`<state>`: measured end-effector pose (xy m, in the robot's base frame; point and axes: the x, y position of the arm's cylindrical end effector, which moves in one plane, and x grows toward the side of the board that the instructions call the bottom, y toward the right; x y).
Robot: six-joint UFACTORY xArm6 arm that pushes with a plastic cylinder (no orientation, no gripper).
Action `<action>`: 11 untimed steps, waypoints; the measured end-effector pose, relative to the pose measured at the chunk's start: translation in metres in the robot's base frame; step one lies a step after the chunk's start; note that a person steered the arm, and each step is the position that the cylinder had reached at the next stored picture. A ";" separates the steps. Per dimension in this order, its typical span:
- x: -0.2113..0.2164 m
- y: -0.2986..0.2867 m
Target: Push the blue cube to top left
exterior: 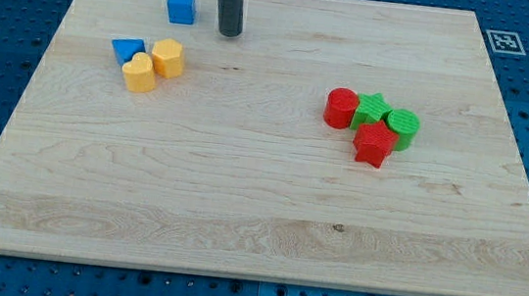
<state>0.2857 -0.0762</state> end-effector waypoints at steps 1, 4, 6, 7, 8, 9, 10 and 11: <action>-0.014 -0.036; -0.020 -0.065; -0.034 -0.099; -0.036 -0.103; -0.036 -0.103; -0.038 -0.109; -0.041 -0.118; -0.041 -0.118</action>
